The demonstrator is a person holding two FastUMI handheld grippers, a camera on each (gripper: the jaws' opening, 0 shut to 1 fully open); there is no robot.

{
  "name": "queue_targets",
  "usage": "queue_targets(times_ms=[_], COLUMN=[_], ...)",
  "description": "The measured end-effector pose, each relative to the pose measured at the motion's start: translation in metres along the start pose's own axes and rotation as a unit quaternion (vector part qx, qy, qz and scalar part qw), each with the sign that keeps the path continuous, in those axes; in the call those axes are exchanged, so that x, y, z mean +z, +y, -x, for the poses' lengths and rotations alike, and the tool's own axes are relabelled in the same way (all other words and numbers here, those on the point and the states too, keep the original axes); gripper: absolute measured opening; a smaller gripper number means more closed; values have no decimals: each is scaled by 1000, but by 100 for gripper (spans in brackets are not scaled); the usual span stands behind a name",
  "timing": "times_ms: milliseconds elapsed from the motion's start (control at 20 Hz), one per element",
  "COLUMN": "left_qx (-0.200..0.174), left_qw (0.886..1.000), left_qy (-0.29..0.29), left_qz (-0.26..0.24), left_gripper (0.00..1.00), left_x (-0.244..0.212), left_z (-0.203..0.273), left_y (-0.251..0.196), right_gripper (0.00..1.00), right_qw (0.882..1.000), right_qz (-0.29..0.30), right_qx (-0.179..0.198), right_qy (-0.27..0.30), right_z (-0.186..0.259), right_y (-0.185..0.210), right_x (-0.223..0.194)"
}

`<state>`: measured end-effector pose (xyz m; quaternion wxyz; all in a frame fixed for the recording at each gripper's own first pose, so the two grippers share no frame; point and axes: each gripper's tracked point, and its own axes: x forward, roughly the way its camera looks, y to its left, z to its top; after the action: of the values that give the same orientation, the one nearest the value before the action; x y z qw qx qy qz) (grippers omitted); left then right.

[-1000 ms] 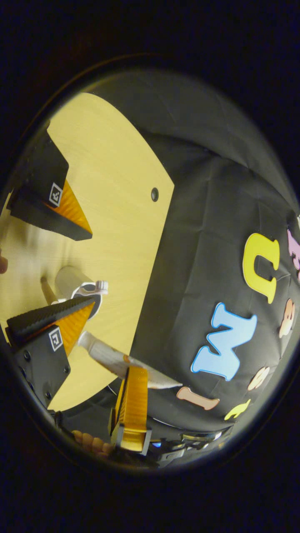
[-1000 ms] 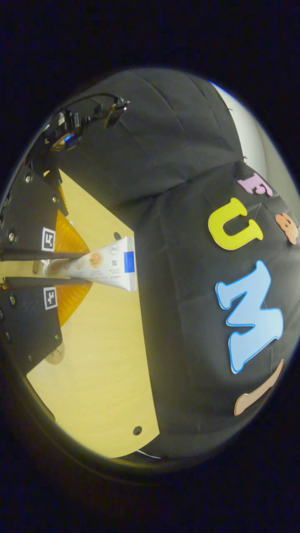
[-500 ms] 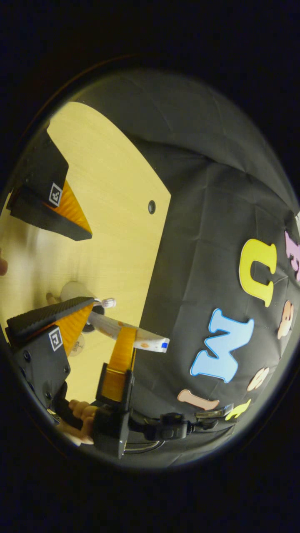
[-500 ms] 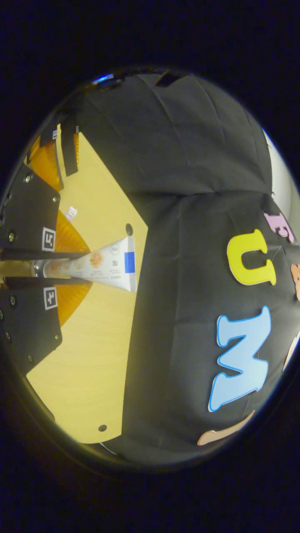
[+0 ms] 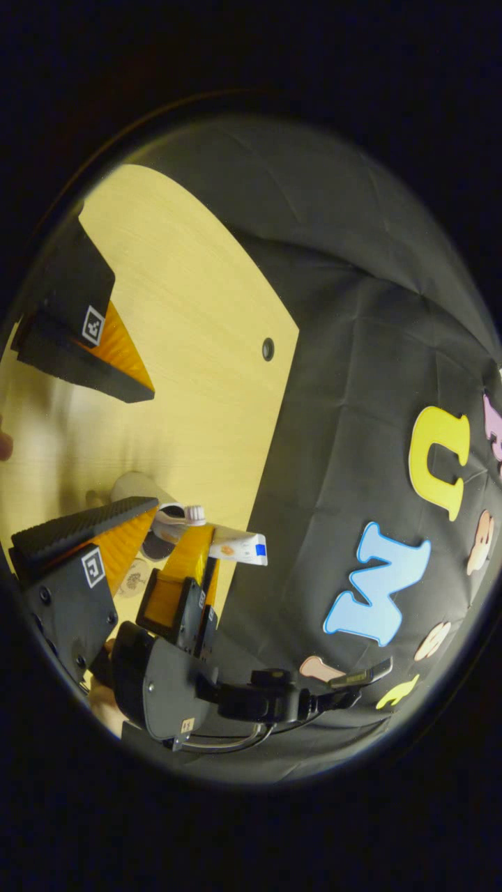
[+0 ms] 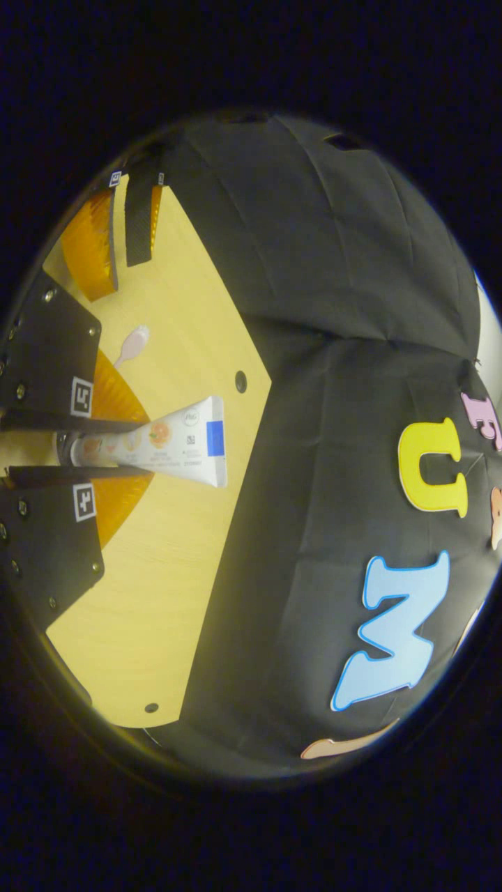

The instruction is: Put the toothbrush and toothpaste on the desktop into the cup, then pick up the cup and place it on the coaster on the desktop.

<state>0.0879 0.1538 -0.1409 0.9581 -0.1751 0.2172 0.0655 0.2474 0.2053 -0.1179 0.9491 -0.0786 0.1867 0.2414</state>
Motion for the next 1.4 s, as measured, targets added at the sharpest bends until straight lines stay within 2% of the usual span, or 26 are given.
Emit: queue_targets(times_ms=[250,300,350,400,450,550,600,950,1000,1050,1350,1400], left_qx=[-3,-5,-5,-6,-6,-6,-7,-19,-22,-25,-52,-57], left_qw=[1000,1000,1000,1000,1000,1000,1000,999,999,999,996,995], left_qy=[2,4,6,8,10,13,15,28,31,34,66,73], left_qz=[-2,-1,0,0,-1,-3,-4,-8,-9,-10,-20,-23], left_gripper=[90,89,89,89,89,89,89,90,90,89,89,89], left_x=[0,-1,-3,-3,-4,-5,-6,-9,-10,-11,-25,-28], left_z=[-1,-1,-2,-2,-3,-3,-3,-6,-7,-7,-16,-18], left_y=[-6,-6,-7,-8,-10,-12,-13,-30,-32,-36,-61,-67], right_gripper=[25,32,28,30,34,55,58,55,58,55,58,55], right_qw=[1000,1000,999,999,999,999,999,997,996,995,991,990], right_qz=[-15,-19,-23,-28,-33,-34,-33,-68,-75,-82,-124,-127], right_qx=[14,15,18,22,29,32,31,46,46,44,20,13], right_qy=[8,14,14,21,26,24,21,-6,-11,-17,-52,-54], right_z=[1,1,2,2,5,10,15,28,32,37,69,75], right_y=[-1,-1,-1,2,4,2,1,-5,-8,-11,-45,-52], right_x=[-3,-5,-7,-11,-15,-16,-14,7,11,17,40,41])
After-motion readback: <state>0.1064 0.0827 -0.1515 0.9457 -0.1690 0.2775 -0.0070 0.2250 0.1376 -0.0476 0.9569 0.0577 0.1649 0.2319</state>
